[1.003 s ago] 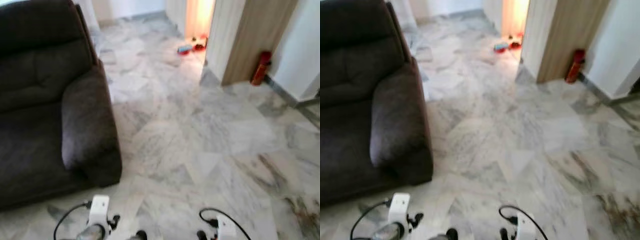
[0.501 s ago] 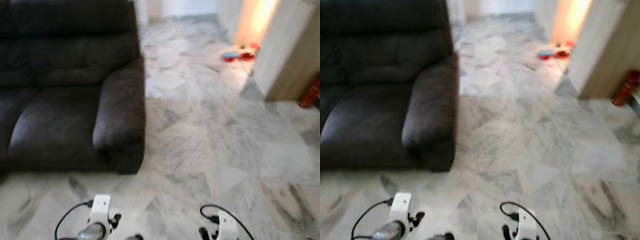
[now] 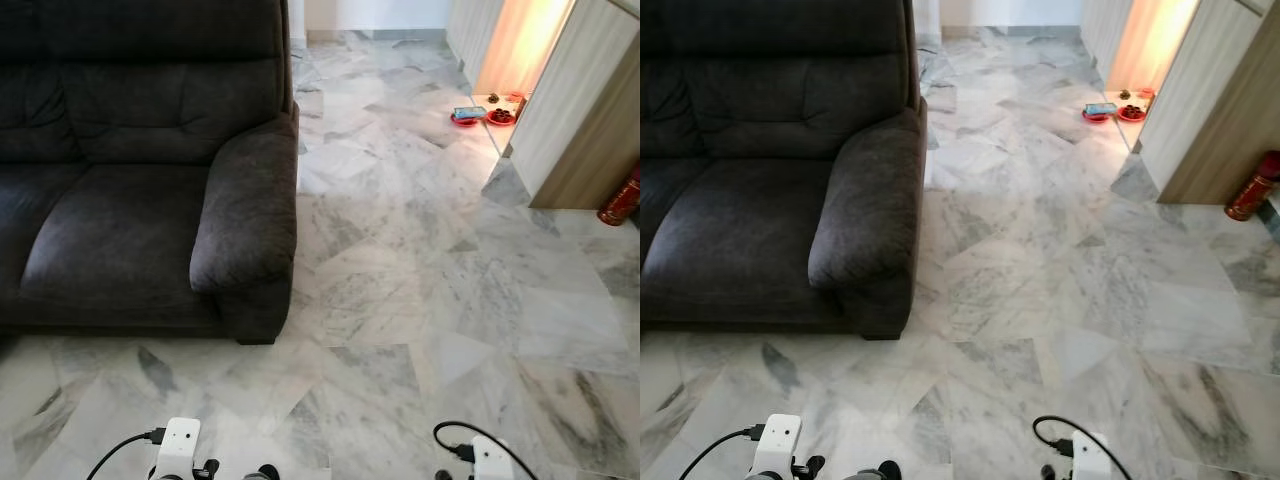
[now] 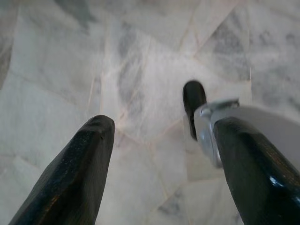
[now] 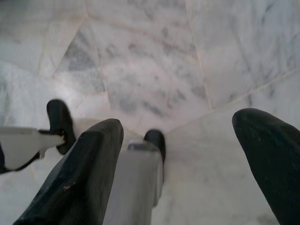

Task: Move the pillow to the sofa from floor

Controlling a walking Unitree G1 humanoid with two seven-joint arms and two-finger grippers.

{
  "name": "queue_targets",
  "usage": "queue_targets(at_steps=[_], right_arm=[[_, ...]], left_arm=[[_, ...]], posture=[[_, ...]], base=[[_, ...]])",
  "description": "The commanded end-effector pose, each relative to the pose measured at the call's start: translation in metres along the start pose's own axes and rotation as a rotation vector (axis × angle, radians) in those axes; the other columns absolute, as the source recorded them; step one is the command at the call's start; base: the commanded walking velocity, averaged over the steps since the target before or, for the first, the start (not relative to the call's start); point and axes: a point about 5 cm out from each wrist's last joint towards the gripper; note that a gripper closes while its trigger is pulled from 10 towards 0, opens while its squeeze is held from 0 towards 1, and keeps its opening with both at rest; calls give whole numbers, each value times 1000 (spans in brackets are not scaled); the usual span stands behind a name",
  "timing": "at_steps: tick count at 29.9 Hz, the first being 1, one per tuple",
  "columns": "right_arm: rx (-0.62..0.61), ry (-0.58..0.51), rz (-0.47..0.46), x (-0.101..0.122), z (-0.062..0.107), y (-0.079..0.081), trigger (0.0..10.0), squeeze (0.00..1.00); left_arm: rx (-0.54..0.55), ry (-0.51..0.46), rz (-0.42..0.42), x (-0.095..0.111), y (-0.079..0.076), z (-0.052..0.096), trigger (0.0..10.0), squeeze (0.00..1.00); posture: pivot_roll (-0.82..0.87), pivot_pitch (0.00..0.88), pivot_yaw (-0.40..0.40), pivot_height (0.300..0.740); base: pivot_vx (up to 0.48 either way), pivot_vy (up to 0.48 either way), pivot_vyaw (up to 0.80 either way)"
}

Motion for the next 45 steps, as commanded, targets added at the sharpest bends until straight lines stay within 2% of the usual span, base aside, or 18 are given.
queue_targets(at_steps=[1, 5, 8, 16, 23, 25, 28, 38, 45], right_arm=[[-14, 22, -29, -8, 2, -2, 10000, 0], [4, 31, -35, -12, 2, 3, 10000, 0], [41, 35, -25, -13, 1, 15, 10000, 0], [61, 16, -4, -5, -1, 18, 10000, 0], [72, -23, -22, 7, -3, 20, 10000, 0], [70, -27, 23, 10, -4, 21, 10000, 0], [76, -52, 15, 14, -4, 24, 10000, 0], [94, -28, -2, 8, -3, 27, 10000, 0], [98, -28, -32, 7, -3, 28, 10000, 0]], left_arm=[[4, 39, 13, -14, 2, 3, 10000, 0], [3, 53, 19, -20, 3, 5, 10000, 0], [8, 68, 28, -27, 5, 8, 10000, 0], [10, 58, 43, -25, 5, 7, 10000, 0], [-5, 59, 49, -25, -1, 6, 10000, 0], [-6, 60, 49, -25, 0, 6, 10000, 0], [-3, 62, 49, -25, 1, 6, 10000, 0], [2, 65, 49, -25, 3, 7, 10000, 0], [0, 66, 50, -25, 3, 6, 10000, 0]], posture=[[27, 118, 11, 740], [31, 113, 11, 740], [30, 108, 9, 740], [39, 100, 4, 740], [40, 113, 1, 740], [39, 125, 1, 740], [39, 138, 0, 740], [39, 164, 4, 740], [37, 172, 5, 740]], base=[[0, 0, 0], [0, 0, 0], [0, 0, 0], [0, 0, 0], [0, 0, 0], [0, 0, 0], [0, 0, 604], [0, 0, 694], [0, 117, 0]])
Point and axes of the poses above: a point about 5 cm out from each wrist's last joint towards the gripper, its own z axis pointing back from the gripper into the wrist, its own x axis along the axis of the wrist's last joint, y = z × x, and after that the axes turned 6 degrees about z, right-handed
